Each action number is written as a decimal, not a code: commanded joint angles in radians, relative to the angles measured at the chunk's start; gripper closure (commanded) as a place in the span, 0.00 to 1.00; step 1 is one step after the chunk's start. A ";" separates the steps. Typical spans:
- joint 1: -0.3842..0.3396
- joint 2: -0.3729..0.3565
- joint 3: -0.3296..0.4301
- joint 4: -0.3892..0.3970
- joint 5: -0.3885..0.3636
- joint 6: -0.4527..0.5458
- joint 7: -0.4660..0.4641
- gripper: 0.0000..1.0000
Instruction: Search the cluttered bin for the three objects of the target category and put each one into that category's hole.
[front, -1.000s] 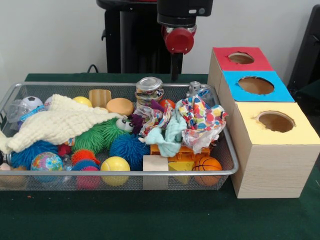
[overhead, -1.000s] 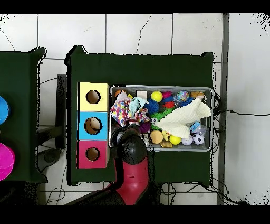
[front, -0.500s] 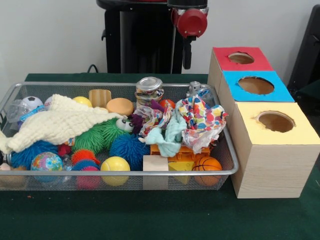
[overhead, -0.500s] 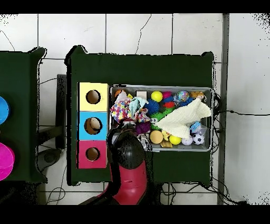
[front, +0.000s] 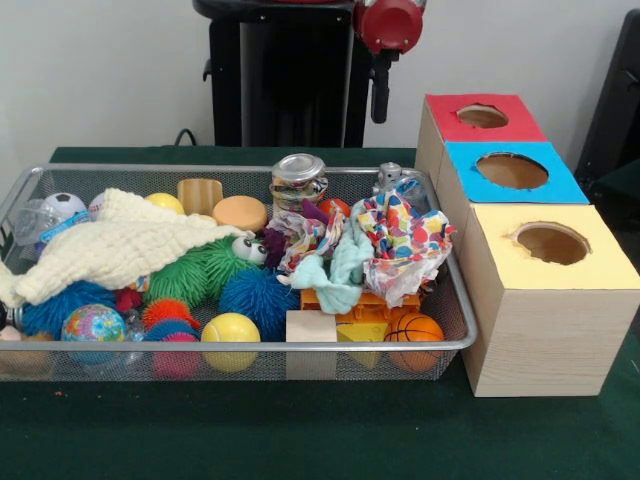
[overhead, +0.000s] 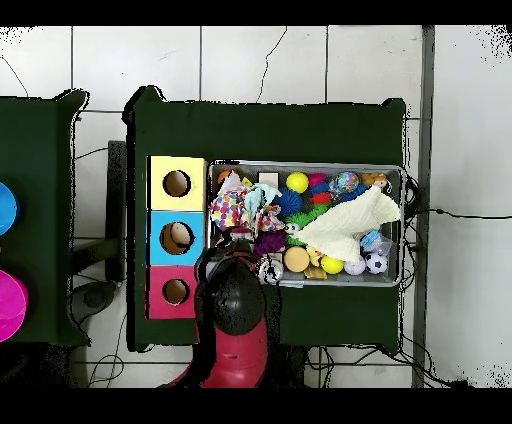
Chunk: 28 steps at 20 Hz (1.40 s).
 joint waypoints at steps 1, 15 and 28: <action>0.035 0.033 0.181 0.026 0.105 -0.057 -0.245 1.00; 0.144 0.181 0.153 0.008 0.349 -0.021 -0.290 1.00; 0.183 0.261 0.117 -0.004 0.426 0.047 -0.313 0.00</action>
